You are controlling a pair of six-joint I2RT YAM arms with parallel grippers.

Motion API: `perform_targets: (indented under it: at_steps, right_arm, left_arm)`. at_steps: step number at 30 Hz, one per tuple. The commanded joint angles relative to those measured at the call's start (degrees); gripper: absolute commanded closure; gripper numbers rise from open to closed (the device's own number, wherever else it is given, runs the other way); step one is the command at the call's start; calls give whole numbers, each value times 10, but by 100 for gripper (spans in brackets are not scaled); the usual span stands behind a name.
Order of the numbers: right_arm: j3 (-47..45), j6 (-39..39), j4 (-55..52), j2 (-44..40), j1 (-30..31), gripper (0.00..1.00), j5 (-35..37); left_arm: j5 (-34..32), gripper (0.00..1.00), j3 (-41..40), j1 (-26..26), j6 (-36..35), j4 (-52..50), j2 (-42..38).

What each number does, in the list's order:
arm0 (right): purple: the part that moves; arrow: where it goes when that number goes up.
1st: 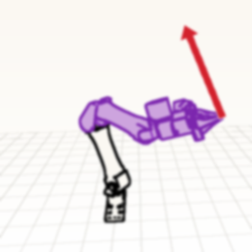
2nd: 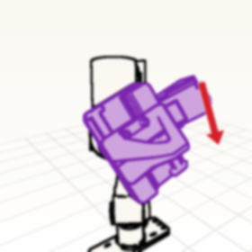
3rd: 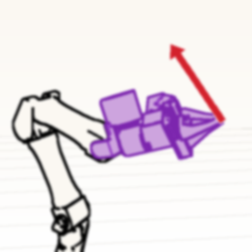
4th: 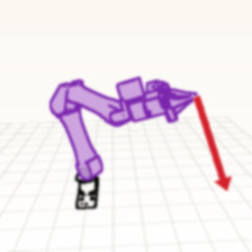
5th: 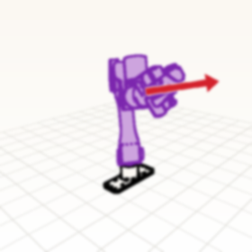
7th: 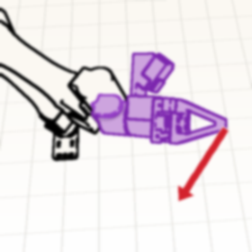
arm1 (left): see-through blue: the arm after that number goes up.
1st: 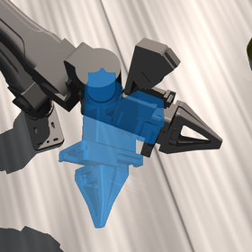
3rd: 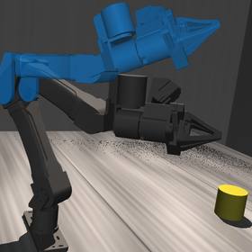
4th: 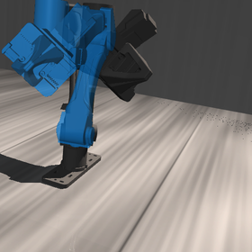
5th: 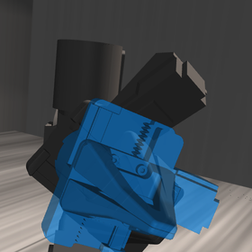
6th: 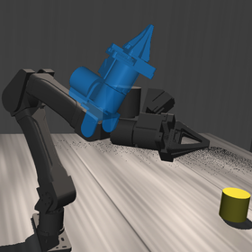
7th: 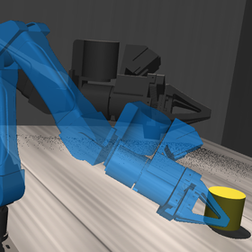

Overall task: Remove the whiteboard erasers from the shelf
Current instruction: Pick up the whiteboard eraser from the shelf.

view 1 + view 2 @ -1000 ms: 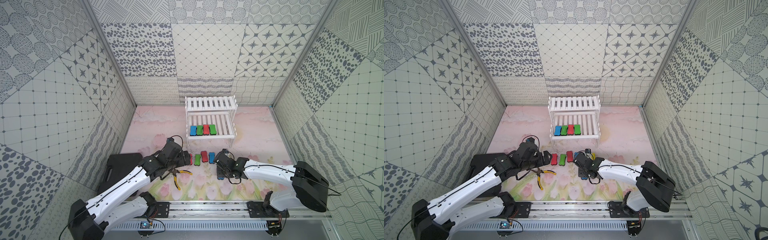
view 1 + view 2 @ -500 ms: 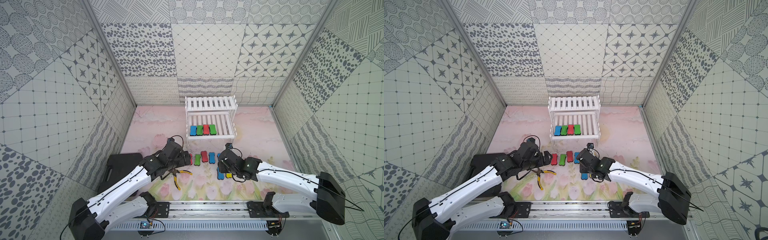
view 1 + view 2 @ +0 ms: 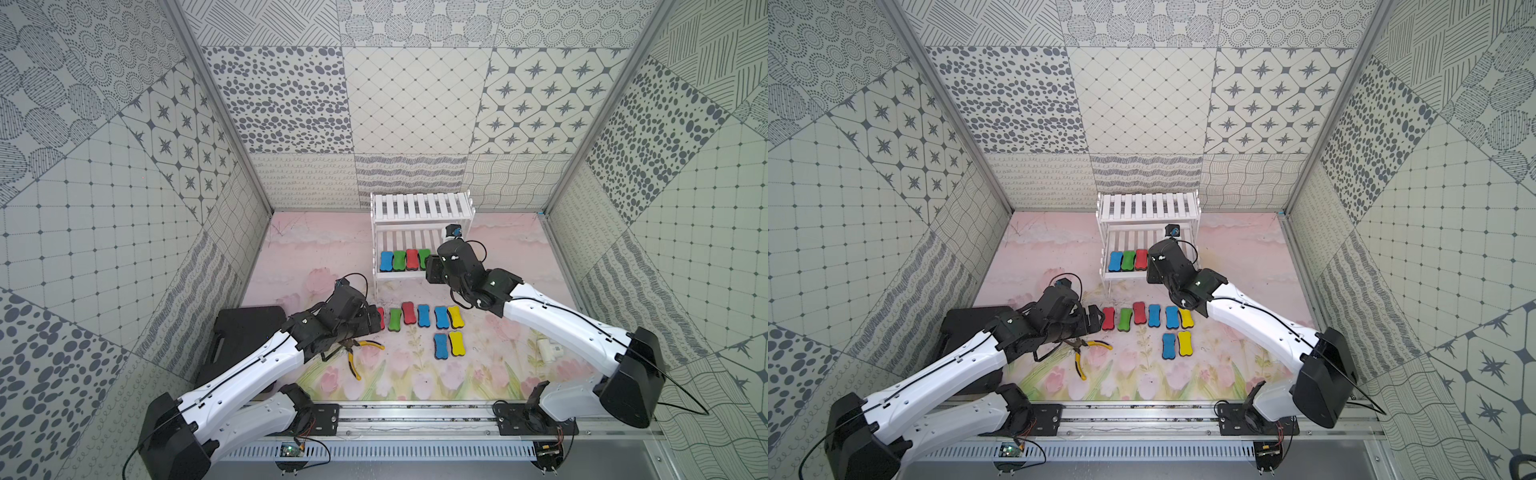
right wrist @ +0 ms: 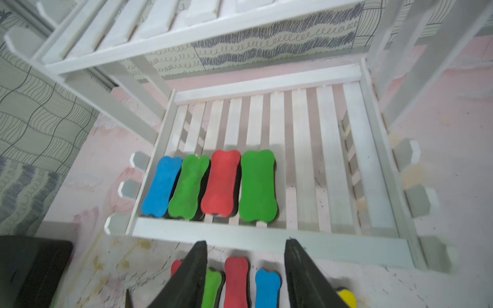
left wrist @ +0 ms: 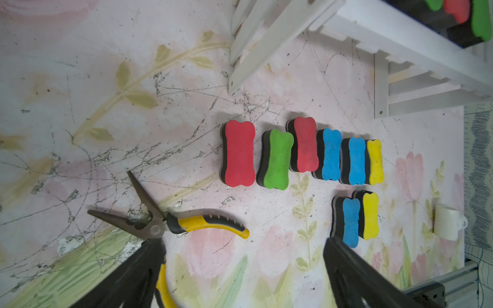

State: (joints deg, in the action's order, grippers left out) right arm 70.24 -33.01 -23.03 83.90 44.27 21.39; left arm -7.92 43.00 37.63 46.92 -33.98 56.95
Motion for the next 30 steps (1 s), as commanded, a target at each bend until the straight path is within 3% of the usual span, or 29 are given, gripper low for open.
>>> perform_targets:
  at_steps: [1,17,30]
  right_arm:
    - [45,28,29,56,-25,48,-49]
    - [87,47,17,136,-50,45,-73]
    - [91,52,14,148,-59,52,-65]
  left_arm:
    - [4,1,-3,-3,5,-1,-7]
    - [-8,1,-2,-5,4,-7,-4]
    - [-7,1,-1,-6,6,-6,-1]
